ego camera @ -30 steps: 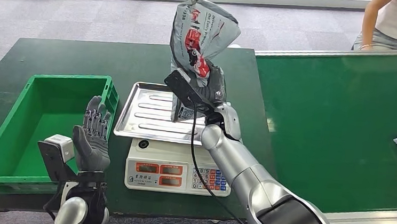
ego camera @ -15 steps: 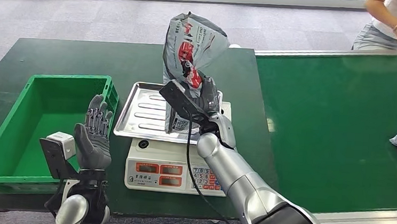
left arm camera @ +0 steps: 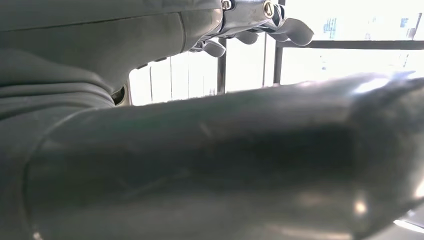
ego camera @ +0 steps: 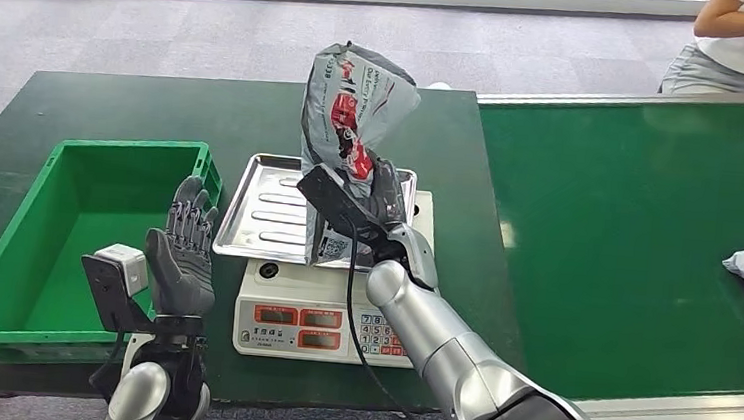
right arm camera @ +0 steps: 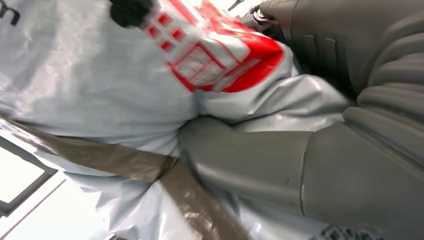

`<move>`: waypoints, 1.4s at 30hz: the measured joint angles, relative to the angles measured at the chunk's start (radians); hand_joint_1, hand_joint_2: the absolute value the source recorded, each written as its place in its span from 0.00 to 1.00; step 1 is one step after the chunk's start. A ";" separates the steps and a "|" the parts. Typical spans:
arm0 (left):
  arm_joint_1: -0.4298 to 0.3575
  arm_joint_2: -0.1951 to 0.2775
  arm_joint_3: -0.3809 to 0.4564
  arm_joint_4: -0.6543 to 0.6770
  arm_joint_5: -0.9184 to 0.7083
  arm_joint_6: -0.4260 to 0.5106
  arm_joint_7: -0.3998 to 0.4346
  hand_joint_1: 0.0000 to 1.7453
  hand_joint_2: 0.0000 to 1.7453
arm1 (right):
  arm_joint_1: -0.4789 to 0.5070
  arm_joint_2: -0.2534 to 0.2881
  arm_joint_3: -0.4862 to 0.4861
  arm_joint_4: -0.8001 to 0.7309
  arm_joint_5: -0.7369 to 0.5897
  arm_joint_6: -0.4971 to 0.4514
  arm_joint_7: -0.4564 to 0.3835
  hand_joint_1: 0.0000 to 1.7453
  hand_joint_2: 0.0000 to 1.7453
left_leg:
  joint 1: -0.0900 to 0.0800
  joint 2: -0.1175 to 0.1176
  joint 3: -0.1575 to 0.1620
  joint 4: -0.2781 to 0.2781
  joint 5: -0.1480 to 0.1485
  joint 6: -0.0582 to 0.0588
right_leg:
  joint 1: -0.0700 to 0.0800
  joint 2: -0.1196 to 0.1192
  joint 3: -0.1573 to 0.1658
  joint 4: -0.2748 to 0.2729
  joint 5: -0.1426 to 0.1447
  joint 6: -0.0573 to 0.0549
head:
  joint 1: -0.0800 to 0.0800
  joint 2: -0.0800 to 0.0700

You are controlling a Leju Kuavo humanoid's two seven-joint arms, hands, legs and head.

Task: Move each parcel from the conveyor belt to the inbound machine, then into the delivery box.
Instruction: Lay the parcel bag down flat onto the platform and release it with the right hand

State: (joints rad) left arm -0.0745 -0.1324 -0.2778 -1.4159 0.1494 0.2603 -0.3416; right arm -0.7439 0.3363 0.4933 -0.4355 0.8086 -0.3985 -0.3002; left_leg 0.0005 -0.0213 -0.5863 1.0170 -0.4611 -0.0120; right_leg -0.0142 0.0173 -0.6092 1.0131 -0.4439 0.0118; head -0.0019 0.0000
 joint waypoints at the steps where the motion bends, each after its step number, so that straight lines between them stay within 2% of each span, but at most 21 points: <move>1: 0.000 0.000 -0.001 0.000 0.000 0.000 0.000 0.00 0.00 | 0.001 0.000 0.000 0.001 0.004 -0.001 0.002 0.00 1.00 | 0.000 0.000 0.000 0.000 0.000 0.000 | 0.000 0.000 0.000 0.000 0.000 0.000 | 0.000 0.000; 11: 0.000 0.001 -0.003 -0.003 0.009 -0.010 -0.009 0.00 0.00 | 0.010 0.001 0.000 0.004 0.025 -0.022 0.010 0.00 1.00 | 0.000 0.000 0.000 0.000 0.000 0.000 | 0.000 0.000 0.000 0.000 0.000 0.000 | 0.000 0.000; 15: 0.000 0.001 -0.003 -0.003 0.019 -0.025 -0.010 0.00 0.00 | 0.010 0.002 0.000 0.003 0.013 -0.033 -0.006 0.00 0.00 | 0.000 0.000 0.000 0.000 0.000 0.000 | 0.000 0.000 0.000 0.000 0.000 0.000 | 0.000 0.000; 20: -0.006 0.006 -0.003 -0.002 0.055 -0.078 -0.039 0.00 0.00 | 0.017 0.002 -0.011 -0.056 -0.084 -0.044 -0.110 0.00 0.00 | 0.000 0.000 0.000 0.000 0.000 0.000 | 0.000 0.000 0.000 0.000 0.000 0.000 | 0.000 0.000; 23: -0.016 0.008 -0.003 0.001 0.057 -0.081 -0.050 0.00 0.00 | 0.032 -0.003 -0.019 -0.131 -0.119 -0.033 -0.138 0.00 0.00 | 0.000 0.000 0.000 0.000 0.000 0.000 | 0.000 0.000 0.000 0.000 0.000 0.000 | 0.000 0.000; 30: -0.025 0.009 -0.003 0.008 -0.006 0.020 -0.082 0.00 0.00 | 0.089 -0.019 -0.024 -0.295 -0.198 -0.022 -0.157 0.00 0.00 | 0.000 0.000 0.000 0.000 0.000 0.000 | 0.000 0.000 0.000 0.000 0.000 0.000 | 0.000 0.000; 33: -0.023 0.013 -0.003 0.003 -0.100 0.094 -0.093 0.00 0.00 | 0.132 -0.029 -0.024 -0.390 -0.267 -0.011 -0.170 0.00 0.00 | 0.000 0.000 0.000 0.000 0.000 0.000 | 0.000 0.000 -0.001 0.000 0.000 0.000 | 0.000 0.000; 36: -0.033 0.029 -0.003 -0.020 -0.298 0.163 -0.096 0.00 0.00 | 0.211 -0.047 -0.023 -0.548 -0.367 0.020 -0.173 0.00 0.00 | 0.000 -0.001 -0.001 0.000 0.000 0.000 | 0.000 0.000 -0.001 0.000 0.000 0.000 | 0.000 0.000; 39: -0.059 0.053 -0.003 -0.038 -0.429 0.149 -0.070 0.00 0.00 | 0.293 -0.074 -0.017 -0.703 -0.438 0.046 -0.162 0.00 0.00 | 0.000 -0.001 -0.001 0.000 0.000 0.000 | 0.000 -0.001 -0.001 0.000 0.000 0.000 | 0.000 0.000; 42: -0.073 0.063 -0.003 -0.044 -0.450 0.139 -0.063 0.00 0.00 | 0.338 -0.093 -0.013 -0.794 -0.454 0.051 -0.159 0.00 0.00 | 0.000 0.000 -0.001 0.000 -0.001 -0.001 | 0.000 0.000 -0.001 0.000 0.000 0.000 | 0.000 0.000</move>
State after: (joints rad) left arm -0.1475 -0.0691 -0.2811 -1.4604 -0.3005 0.3995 -0.4048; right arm -0.4061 0.2429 0.4800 -1.2299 0.3546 -0.3476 -0.4596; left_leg 0.0005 -0.0210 -0.5875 1.0170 -0.4621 -0.0130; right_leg -0.0143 0.0174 -0.6106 1.0130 -0.4443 0.0114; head -0.0017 0.0000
